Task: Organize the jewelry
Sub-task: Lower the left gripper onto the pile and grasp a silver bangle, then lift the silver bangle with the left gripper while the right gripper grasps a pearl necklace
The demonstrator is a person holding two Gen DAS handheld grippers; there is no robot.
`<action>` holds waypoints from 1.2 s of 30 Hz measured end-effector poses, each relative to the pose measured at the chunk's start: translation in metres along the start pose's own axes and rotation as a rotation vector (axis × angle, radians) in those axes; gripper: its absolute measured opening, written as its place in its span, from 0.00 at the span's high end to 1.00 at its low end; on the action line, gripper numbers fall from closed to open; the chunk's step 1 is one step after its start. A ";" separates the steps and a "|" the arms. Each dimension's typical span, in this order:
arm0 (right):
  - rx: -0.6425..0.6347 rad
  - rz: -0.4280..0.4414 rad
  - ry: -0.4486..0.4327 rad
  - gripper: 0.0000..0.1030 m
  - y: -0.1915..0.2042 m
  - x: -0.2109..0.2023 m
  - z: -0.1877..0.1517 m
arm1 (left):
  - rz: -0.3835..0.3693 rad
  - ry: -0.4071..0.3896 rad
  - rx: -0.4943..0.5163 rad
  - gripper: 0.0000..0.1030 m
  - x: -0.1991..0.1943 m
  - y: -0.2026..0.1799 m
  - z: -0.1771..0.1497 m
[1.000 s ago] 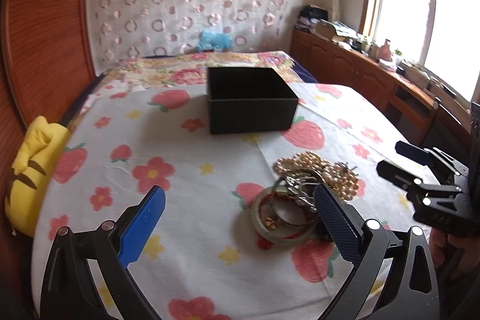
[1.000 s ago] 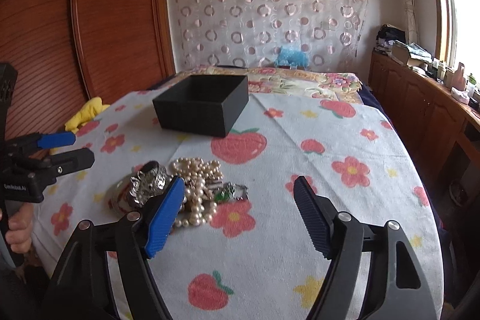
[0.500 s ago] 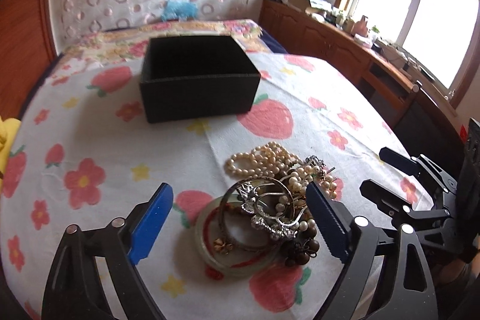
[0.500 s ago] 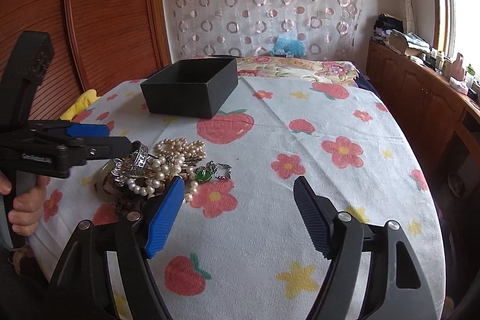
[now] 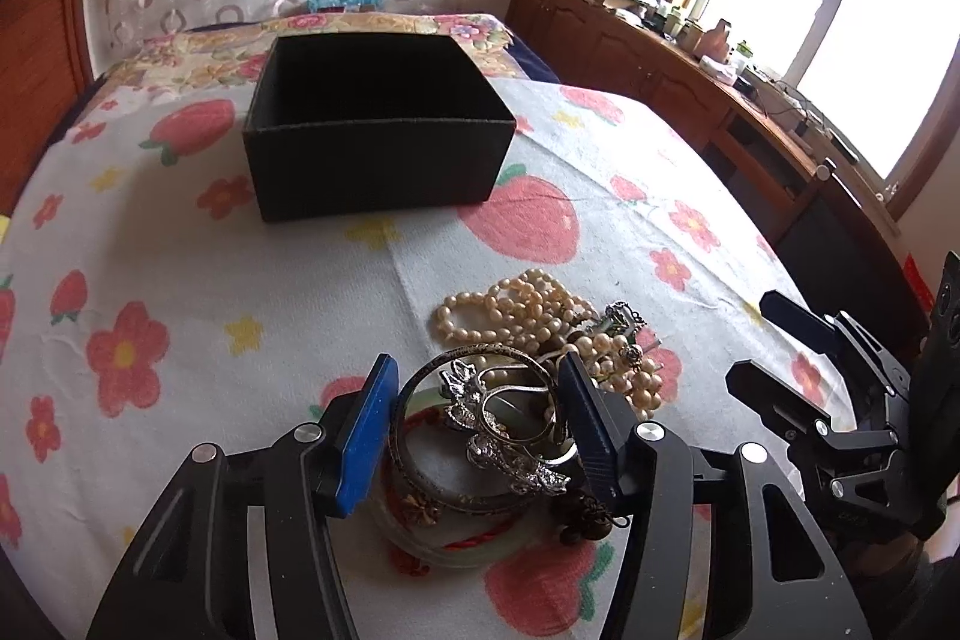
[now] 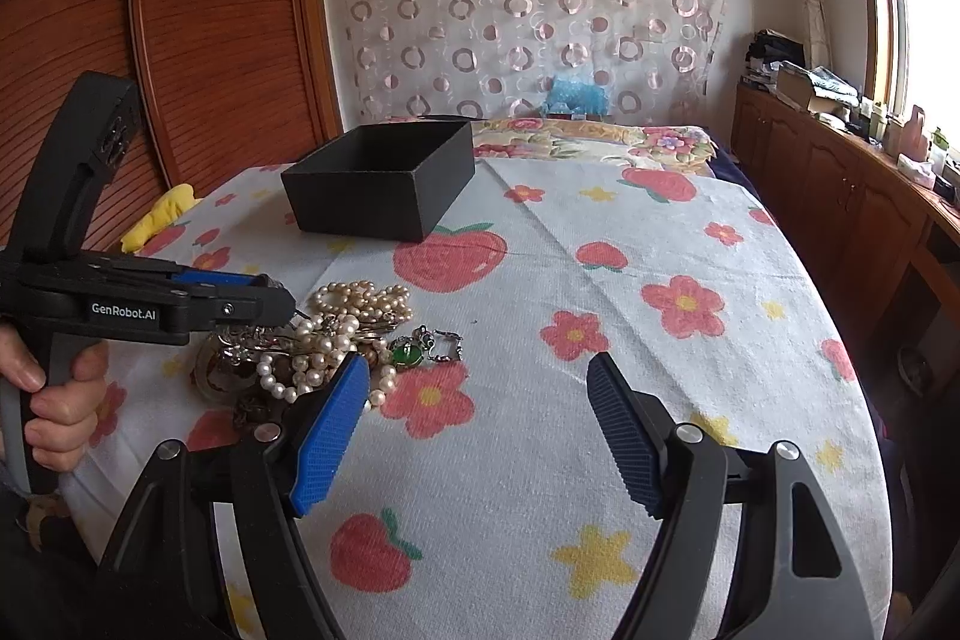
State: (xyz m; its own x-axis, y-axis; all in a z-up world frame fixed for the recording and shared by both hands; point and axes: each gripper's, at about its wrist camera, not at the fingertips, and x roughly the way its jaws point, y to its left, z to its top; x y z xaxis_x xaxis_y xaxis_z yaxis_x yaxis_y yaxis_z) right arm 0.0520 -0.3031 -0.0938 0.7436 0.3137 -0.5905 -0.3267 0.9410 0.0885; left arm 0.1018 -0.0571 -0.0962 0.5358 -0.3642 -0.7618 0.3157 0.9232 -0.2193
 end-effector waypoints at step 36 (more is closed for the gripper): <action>-0.100 0.160 0.161 0.75 0.049 0.036 0.017 | 0.182 -0.156 -0.037 0.49 -0.063 0.055 -0.016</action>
State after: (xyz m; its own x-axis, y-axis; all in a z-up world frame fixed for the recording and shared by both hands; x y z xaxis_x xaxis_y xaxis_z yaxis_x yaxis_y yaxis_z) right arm 0.0725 -0.2441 -0.0969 0.5780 0.4264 -0.6958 -0.4950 0.8611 0.1165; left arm 0.0729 0.0187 -0.0706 0.6965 -0.2031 -0.6882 0.1751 0.9782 -0.1115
